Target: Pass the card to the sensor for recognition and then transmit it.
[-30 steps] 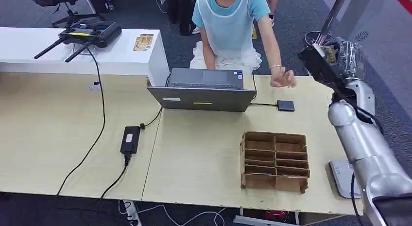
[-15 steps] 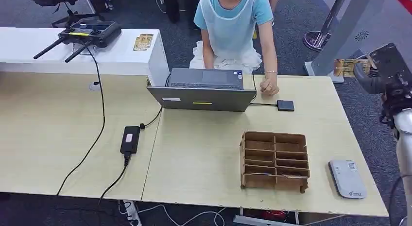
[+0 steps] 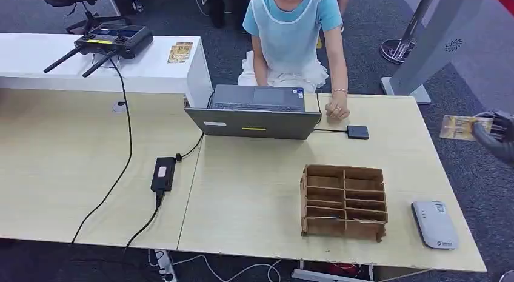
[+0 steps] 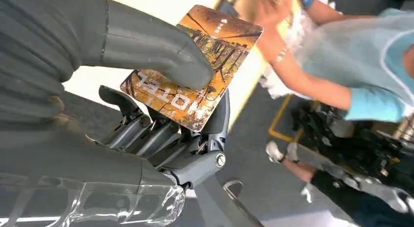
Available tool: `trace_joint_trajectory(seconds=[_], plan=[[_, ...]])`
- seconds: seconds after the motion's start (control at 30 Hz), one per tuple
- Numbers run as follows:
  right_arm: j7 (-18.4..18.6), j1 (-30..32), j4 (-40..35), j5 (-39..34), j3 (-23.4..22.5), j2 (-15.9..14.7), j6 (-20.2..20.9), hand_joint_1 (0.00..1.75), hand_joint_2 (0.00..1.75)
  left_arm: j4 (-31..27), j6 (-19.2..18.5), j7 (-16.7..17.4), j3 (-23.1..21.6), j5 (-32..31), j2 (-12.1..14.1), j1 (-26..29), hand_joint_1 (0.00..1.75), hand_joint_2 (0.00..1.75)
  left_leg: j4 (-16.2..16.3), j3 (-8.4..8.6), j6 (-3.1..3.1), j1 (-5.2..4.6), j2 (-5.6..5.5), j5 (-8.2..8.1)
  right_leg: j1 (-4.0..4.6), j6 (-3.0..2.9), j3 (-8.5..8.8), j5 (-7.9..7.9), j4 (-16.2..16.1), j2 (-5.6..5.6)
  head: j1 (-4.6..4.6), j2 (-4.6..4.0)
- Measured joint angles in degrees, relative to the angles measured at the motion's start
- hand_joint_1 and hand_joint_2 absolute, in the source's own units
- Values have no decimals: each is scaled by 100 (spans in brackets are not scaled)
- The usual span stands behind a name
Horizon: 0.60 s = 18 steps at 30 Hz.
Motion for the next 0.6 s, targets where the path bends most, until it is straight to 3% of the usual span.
trace_joint_trajectory(seconds=[0.2, 0.6], plan=[[-48, 732, -44, -205, -317, -199, 255, 175, 175, 0, 0, 0, 0, -55, 0, -1, 0, 0, 0, 2, 0, 0, 11, 0, -1, 0, -1, 1, 2, 10, -2, 0], [-24, 955, -81, -245, -457, -266, 358, 175, 175, 0, 0, 0, 0, -83, -2, -4, 0, 0, 0, 7, 0, 0, 13, 1, 0, -2, -1, 2, 3, 16, -2, 0]])
